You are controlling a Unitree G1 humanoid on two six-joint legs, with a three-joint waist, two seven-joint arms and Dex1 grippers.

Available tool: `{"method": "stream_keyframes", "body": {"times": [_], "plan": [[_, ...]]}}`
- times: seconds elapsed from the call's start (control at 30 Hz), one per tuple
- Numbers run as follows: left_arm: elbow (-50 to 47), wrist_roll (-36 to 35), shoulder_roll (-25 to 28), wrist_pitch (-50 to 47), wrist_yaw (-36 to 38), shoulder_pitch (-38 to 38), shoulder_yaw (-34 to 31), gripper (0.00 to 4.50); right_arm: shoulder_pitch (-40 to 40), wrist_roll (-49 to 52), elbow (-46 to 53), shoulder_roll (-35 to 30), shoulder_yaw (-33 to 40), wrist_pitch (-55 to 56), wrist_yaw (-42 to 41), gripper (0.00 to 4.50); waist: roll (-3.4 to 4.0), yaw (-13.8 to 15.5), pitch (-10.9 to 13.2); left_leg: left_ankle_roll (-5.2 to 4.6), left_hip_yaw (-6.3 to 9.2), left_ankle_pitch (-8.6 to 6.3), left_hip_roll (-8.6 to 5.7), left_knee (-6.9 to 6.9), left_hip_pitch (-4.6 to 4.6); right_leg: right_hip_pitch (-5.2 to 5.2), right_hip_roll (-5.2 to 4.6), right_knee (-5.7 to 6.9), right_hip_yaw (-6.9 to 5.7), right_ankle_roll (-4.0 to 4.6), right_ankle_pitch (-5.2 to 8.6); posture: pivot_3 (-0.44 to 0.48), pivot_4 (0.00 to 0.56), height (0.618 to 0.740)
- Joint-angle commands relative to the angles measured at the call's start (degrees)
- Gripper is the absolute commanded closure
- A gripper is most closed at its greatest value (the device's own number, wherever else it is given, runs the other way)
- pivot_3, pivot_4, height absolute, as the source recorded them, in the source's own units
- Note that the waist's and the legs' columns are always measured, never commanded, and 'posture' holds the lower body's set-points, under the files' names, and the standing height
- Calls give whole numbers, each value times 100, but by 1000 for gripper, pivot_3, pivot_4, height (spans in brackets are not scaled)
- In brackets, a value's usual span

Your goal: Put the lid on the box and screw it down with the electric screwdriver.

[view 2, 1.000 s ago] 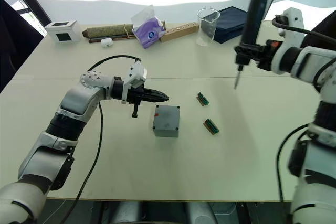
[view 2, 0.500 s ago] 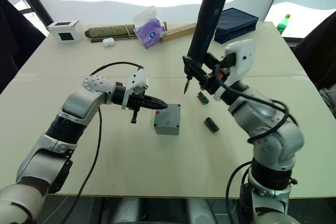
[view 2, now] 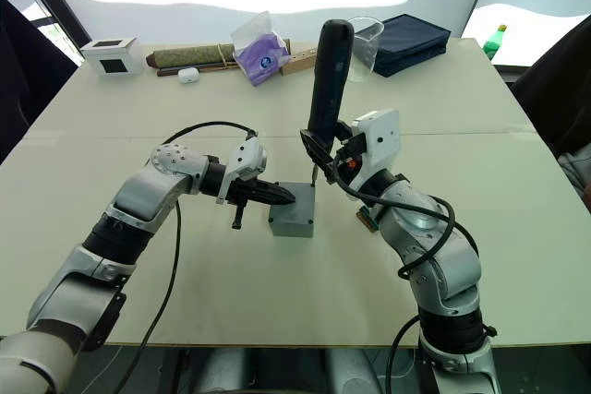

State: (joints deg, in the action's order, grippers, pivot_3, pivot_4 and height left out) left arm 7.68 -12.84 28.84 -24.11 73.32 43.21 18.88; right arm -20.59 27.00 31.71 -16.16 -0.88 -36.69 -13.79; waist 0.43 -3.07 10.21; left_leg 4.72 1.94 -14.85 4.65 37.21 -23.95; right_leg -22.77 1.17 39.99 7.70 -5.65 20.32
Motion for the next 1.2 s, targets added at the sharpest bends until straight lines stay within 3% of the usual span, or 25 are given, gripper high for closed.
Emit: {"method": "stream_keyframes", "body": {"times": [0.03, 0.4, 0.7, 0.9, 1.2], "plan": [[29, 220, 105, 82, 78, 20, 160, 4500, 34, -211, 238, 68, -196, 355, -55, 2437, -1, 0, 0, 0, 0, 0, 0, 0, 0, 0, 0, 0, 0, 0, 0, 0, 150, 740], [337, 323, 94, 362, 117, -50, 195, 4500, 478, -688, 14, -131, -476, 522, -231, 2437, -8, -3, -5, -4, -1, -2, 0, -9, 49, 45, 2, -2, 1, 1, 2, 0, 150, 740], [431, 403, 100, 518, 107, -244, 280, 4500, 636, -1035, -470, -242, -711, 299, -266, 2437, -67, -2, -88, -26, 0, -15, 0, -9, 72, 71, 2, -2, 1, 3, 3, 0, 150, 740], [368, 424, 88, 483, 105, -291, 287, 4500, 621, -1115, -704, -186, -840, 136, -255, 2437, -88, 16, -109, -66, 0, -39, 1, -21, 162, 170, 4, -38, 0, 10, 12, 0, 150, 740], [292, 436, 98, 432, 101, -357, 300, 4500, 734, -1205, -742, -9, -915, 161, -221, 2437, -100, 47, -142, -77, 1, -45, 5, -23, 166, 183, 6, -57, 1, 10, 12, 0, 150, 740]]}}
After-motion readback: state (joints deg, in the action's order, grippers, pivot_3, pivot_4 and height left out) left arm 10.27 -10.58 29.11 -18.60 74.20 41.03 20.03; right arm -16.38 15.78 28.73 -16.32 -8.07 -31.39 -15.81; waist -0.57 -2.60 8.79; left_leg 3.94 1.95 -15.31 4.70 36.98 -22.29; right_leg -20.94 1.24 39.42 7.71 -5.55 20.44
